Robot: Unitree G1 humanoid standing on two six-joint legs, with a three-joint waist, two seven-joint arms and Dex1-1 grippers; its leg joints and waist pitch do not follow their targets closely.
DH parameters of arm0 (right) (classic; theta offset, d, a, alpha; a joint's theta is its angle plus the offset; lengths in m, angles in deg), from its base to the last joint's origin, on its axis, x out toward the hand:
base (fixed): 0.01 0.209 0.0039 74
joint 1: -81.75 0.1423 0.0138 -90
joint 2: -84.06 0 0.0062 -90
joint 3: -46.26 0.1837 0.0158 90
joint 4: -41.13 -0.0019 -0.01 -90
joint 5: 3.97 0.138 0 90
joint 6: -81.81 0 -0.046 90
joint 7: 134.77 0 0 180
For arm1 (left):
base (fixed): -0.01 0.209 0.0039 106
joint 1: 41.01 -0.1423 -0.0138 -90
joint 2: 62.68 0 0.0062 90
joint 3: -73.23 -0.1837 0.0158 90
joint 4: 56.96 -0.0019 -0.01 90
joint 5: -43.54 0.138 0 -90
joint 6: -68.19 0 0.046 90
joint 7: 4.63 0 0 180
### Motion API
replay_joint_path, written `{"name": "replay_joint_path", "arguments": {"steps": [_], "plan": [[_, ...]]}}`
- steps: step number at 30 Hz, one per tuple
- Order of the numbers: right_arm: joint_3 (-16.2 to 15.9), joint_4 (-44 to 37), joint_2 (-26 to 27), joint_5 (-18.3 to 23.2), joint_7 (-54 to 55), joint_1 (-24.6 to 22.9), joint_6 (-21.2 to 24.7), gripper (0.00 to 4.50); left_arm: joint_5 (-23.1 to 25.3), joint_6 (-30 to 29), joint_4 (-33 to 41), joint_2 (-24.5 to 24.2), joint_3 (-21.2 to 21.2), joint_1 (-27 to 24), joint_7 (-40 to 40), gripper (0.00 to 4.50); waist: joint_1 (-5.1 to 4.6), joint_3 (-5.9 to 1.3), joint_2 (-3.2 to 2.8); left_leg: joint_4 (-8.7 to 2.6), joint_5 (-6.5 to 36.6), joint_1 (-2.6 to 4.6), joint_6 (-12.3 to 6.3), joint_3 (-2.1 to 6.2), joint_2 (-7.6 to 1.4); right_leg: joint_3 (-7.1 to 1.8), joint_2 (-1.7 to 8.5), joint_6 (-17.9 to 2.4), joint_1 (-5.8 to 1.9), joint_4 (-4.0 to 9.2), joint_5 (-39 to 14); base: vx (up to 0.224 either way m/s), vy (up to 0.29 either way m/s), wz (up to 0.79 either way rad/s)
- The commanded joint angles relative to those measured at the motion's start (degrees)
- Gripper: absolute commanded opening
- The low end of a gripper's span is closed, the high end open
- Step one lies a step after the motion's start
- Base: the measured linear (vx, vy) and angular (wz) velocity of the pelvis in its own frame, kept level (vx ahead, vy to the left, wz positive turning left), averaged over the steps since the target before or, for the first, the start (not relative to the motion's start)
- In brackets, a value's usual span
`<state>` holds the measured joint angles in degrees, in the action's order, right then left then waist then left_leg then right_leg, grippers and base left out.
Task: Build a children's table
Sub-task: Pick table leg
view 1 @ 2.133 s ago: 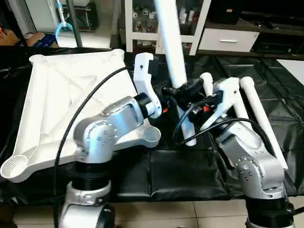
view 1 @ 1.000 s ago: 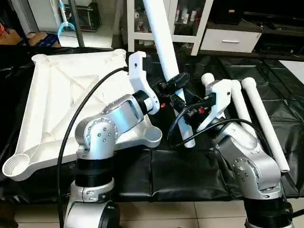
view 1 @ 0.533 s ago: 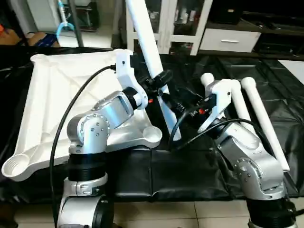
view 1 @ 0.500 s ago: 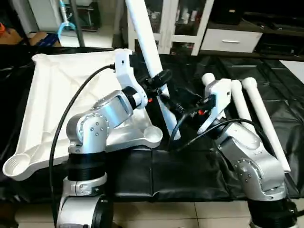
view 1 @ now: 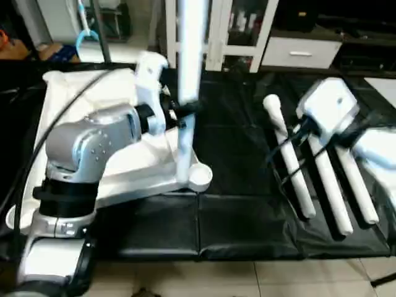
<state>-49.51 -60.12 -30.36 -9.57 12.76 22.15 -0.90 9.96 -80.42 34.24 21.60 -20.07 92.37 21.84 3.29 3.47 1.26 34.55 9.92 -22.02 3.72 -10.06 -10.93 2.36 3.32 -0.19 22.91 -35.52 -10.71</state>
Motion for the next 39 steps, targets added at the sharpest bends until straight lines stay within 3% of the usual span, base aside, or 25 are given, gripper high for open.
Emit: {"name": "replay_joint_path", "arguments": {"steps": [1, 4, 6, 17, 19, 26, 30, 31, 33, 34, 36, 39], "plan": [[-1.6, 2.8, -0.7, -3.9, 1.6, 3.7, -5.4, 4.33, 0.7, -1.2, 1.3, -0.8, -3.6, 0.5, 2.2, 1.66, -0.19, -4.11, -0.55, -3.23, 10.1, 1.27, 1.58, 0.33, -1.33, -2.34, 3.39, -11.0, -2.85, 3.66, -8.0, 0.000, 0.000, 0.00], [-2.6, 4.7, -1.4, -5.5, 2.0, 6.7, -7.8, 4.33, 2.2, -0.6, 0.8, -1.3, -6.0, 0.6, 3.0, 1.66, -0.15, -4.16, -0.73, -3.04, 8.7, 1.21, 0.30, 0.25, -1.41, -2.42, 3.26, -12.1, -3.03, 3.37, -5.3, 0.000, 0.000, 0.00], [-4.1, 5.8, -2.0, -7.7, 1.6, 8.5, -10.7, 4.33, 2.8, -1.6, 0.2, -1.5, -7.2, 1.4, 3.3, 1.66, -0.21, -4.18, -0.37, -3.06, 8.4, 1.19, -0.07, 0.31, -1.49, -2.25, 3.18, -12.3, -3.05, 3.21, -5.1, 0.000, 0.000, 0.00], [-12.2, 18.6, -1.8, -18.2, 2.5, 16.0, -25.9, 4.33, 5.0, -5.4, 1.7, -5.2, -14.4, 2.9, 6.6, 1.66, -0.75, -3.97, -0.66, -2.83, 12.6, 1.41, 0.84, 0.28, -1.41, -2.31, 3.13, -12.3, -2.62, 3.48, -10.2, 0.000, 0.000, 0.00], [-13.8, 21.5, -1.8, -19.7, 2.2, 18.0, -27.8, 4.33, 6.1, -5.3, 2.2, -5.7, -16.0, 3.1, 7.3, 1.66, -0.86, -4.01, -0.32, -2.79, 11.9, 1.15, 0.54, 0.28, -1.41, -2.26, 3.05, -12.6, -2.75, 3.27, -8.6, 0.000, 0.000, 0.00], [-18.3, 29.5, -1.9, -26.2, 1.3, 23.1, -33.4, 4.33, 9.4, -4.8, 4.2, -8.1, -21.4, 3.9, 8.6, 1.66, -1.24, -4.05, -0.22, -2.54, 10.6, 0.94, -0.20, 0.23, -1.40, -2.26, 3.09, -13.4, -2.84, 2.97, -7.3, 0.000, 0.000, 0.00], [-19.5, 32.3, -2.2, -27.1, -0.8, 24.0, -34.6, 4.33, 10.7, -4.6, 4.4, -9.2, -23.0, 4.7, 9.2, 1.66, -1.36, -4.03, -0.30, -2.46, 11.2, 0.93, -0.18, 0.25, -1.42, -2.25, 3.04, -13.7, -2.82, 2.86, -7.4, 0.000, 0.000, 0.00], [-20.4, 33.5, -2.2, -27.8, -0.8, 24.2, -36.1, 4.33, 12.8, -3.2, 4.5, -10.5, -25.0, 5.3, 9.9, 1.66, -1.23, -4.01, 0.92, -2.48, 10.9, 0.74, -0.59, 0.25, -1.44, -2.22, 3.13, -13.4, -2.97, 2.81, -8.2, 0.000, 0.000, 0.00], [-21.1, 34.3, -2.0, -28.1, -1.0, 24.0, -37.0, 4.33, 15.6, -1.5, 4.6, -12.3, -28.0, 6.3, 10.8, 1.66, -1.25, -3.91, 0.32, -2.44, 10.9, 0.86, -0.56, 0.27, -1.57, -2.27, 3.25, -13.0, -2.74, 2.95, -8.7, 0.000, 0.000, 0.00], [-21.3, 34.6, -1.9, -28.2, -1.3, 24.0, -37.1, 4.33, 16.9, -0.6, 4.5, -12.9, -29.3, 6.6, 11.4, 1.66, -1.27, -3.85, 0.76, -2.48, 10.8, 0.83, -0.48, 0.26, -1.55, -2.25, 3.25, -12.9, -2.78, 2.86, -9.0, 0.000, 0.000, 0.00], [-21.7, 34.7, -1.6, -28.0, -2.0, 23.5, -37.0, 4.33, 18.5, 0.4, 4.2, -13.5, -30.8, 7.2, 11.9, 1.66, -1.31, -3.80, 0.62, -2.45, 10.7, 0.79, -0.31, 0.19, -1.56, -2.32, 3.25, -12.8, -2.72, 2.87, -9.0, 0.000, 0.000, 0.00], [-22.0, 34.8, -1.3, -27.8, -2.8, 22.9, -36.9, 3.99, 19.2, 0.7, 3.8, -13.5, -31.1, 7.7, 11.8, 1.66, -1.25, -3.83, 0.63, -2.41, 10.4, 0.72, -0.23, 0.20, -1.54, -2.35, 3.29, -12.9, -2.85, 2.76, -8.5, 0.000, 0.000, 0.00]]}}
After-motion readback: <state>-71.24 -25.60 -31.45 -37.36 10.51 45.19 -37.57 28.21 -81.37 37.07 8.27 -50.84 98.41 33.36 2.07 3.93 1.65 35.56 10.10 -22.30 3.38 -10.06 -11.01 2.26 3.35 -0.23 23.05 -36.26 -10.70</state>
